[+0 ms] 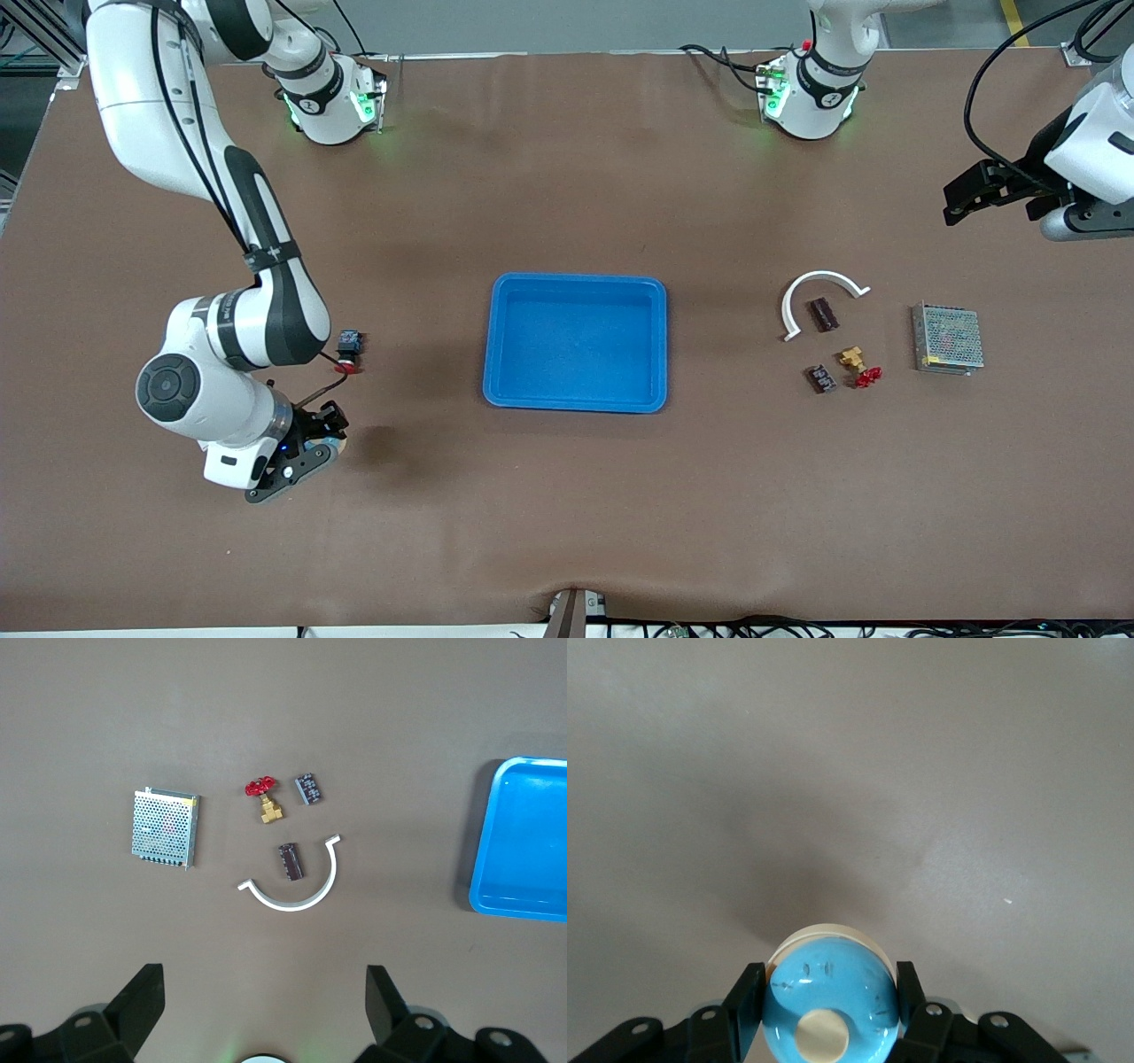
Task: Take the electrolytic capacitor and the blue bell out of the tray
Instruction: 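Lower the bell onto the table and open the right gripper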
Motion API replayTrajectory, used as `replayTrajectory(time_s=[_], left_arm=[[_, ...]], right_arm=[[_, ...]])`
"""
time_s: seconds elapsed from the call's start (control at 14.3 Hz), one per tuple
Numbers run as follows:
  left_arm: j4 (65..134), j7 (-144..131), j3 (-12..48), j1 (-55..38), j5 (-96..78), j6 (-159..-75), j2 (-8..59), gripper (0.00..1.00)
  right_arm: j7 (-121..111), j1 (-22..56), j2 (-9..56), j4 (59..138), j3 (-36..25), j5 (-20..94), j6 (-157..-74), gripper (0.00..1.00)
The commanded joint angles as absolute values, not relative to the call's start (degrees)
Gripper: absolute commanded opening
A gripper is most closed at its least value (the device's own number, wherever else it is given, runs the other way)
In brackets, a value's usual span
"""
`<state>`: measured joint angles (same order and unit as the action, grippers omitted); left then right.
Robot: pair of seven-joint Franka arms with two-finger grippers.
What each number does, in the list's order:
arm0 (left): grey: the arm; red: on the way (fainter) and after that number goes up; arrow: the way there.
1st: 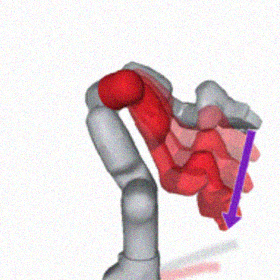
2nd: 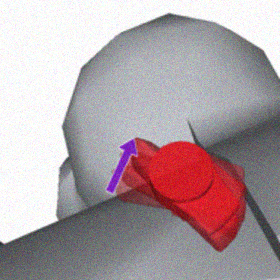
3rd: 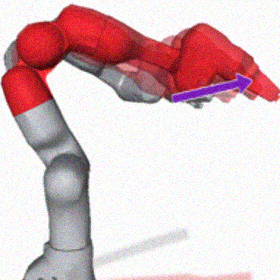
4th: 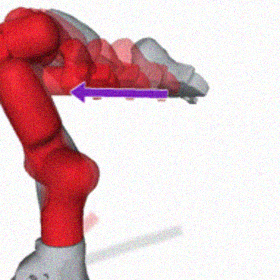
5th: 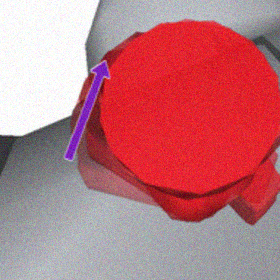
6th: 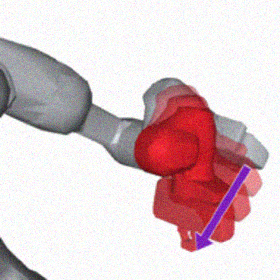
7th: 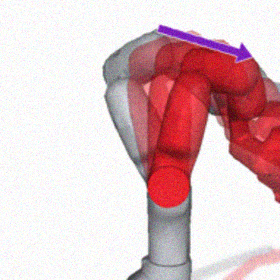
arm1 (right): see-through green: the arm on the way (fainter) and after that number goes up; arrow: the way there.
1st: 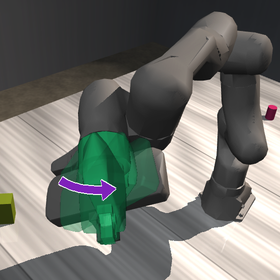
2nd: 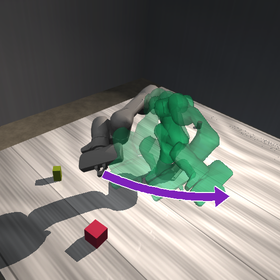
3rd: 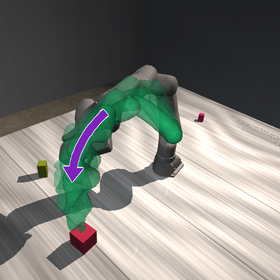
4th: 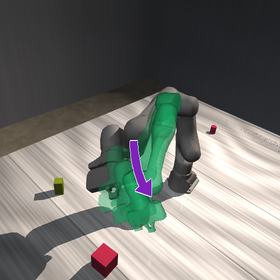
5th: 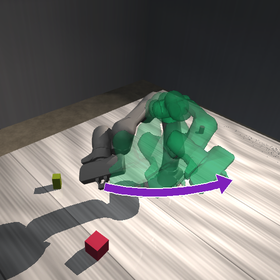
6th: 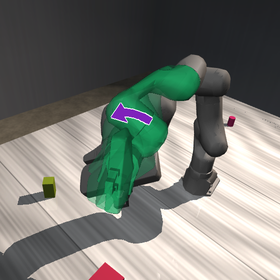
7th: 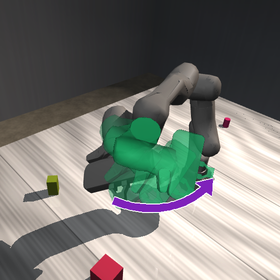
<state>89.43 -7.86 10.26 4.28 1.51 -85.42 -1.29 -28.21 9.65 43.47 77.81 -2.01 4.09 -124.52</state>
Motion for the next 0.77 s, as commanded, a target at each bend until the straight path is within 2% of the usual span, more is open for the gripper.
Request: replayTrajectory(time_s=[0.0,0.7], left_arm=[[89.1,-7.9,10.1,4.0,0.9,-85.1,-1.4,1.00],[89.0,-7.9,10.2,4.0,0.6,-85.2,-1.5,1.00]], right_arm=[[-33.6,7.7,45.0,78.1,-1.1,5.1,-126.6,0.57],[-43.1,6.6,48.2,78.2,-1.1,7.8,-129.6,0.57]])
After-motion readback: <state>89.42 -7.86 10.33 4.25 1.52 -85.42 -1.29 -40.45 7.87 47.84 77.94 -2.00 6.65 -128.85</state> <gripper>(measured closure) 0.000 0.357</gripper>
